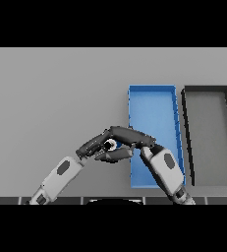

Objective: Pick up the blue pipe and place it into the blue bin.

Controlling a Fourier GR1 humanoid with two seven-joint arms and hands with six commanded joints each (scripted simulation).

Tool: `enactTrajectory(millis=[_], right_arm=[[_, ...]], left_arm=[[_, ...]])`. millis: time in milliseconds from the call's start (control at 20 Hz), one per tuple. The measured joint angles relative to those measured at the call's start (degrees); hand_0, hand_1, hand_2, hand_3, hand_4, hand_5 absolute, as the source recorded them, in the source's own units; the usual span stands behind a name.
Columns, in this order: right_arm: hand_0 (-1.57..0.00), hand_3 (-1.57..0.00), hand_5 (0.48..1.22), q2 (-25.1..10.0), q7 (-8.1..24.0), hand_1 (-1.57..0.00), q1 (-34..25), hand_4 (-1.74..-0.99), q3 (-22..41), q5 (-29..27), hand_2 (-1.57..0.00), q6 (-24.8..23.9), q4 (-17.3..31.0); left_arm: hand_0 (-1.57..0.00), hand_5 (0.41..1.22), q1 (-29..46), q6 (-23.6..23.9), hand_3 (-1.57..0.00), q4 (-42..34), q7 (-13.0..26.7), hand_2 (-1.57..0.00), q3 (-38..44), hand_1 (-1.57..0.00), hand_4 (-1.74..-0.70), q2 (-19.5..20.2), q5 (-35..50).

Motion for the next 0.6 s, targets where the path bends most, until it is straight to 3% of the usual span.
enactTrajectory(millis=[50,100,250,350,450,600], right_arm=[[-1.57,-1.57,1.220,0.61,0.03,-1.57,0.14,-1.492,-0.09,-0.12,-1.57,0.13,-0.22],[-1.57,-1.57,1.221,1.23,2.69,-1.57,-0.64,-1.492,-1.16,-2.32,-1.57,-0.47,-0.05],[-1.57,-1.57,1.221,2.72,8.22,-1.57,-1.58,-1.493,-2.87,-14.94,-1.57,-3.12,-0.55],[-1.57,-1.57,1.221,2.07,12.67,-1.57,-4.88,-1.494,-4.98,-21.94,-1.57,-7.44,-1.05],[-1.57,-1.57,1.221,0.31,13.22,-1.57,-8.81,-1.492,-5.88,-24.78,-1.57,-10.39,0.41],[-1.57,-1.57,1.221,-4.40,12.74,-1.57,-15.62,-1.494,-6.57,-29.60,-1.57,-16.96,-1.08]], left_arm=[[-0.02,0.605,0.69,0.11,-0.01,-0.80,0.54,-0.01,-0.05,-0.01,-0.88,0.47,0.36],[-0.01,0.593,-0.22,0.80,0.00,-0.23,2.21,-0.01,-0.15,-0.01,-0.88,-0.67,0.30],[-0.01,0.543,1.23,0.38,0.00,-1.08,2.06,-0.01,-0.75,0.00,-0.87,0.73,-0.27],[0.00,0.529,1.02,0.10,0.00,-1.86,2.13,0.00,-0.36,0.00,-0.87,1.29,0.31],[0.00,0.515,1.55,0.34,0.00,-1.68,3.06,0.00,-1.08,0.00,-0.86,0.59,-0.06],[0.00,0.498,1.77,0.50,0.00,-2.17,3.10,0.00,-1.07,0.00,-0.86,0.79,-0.12]])
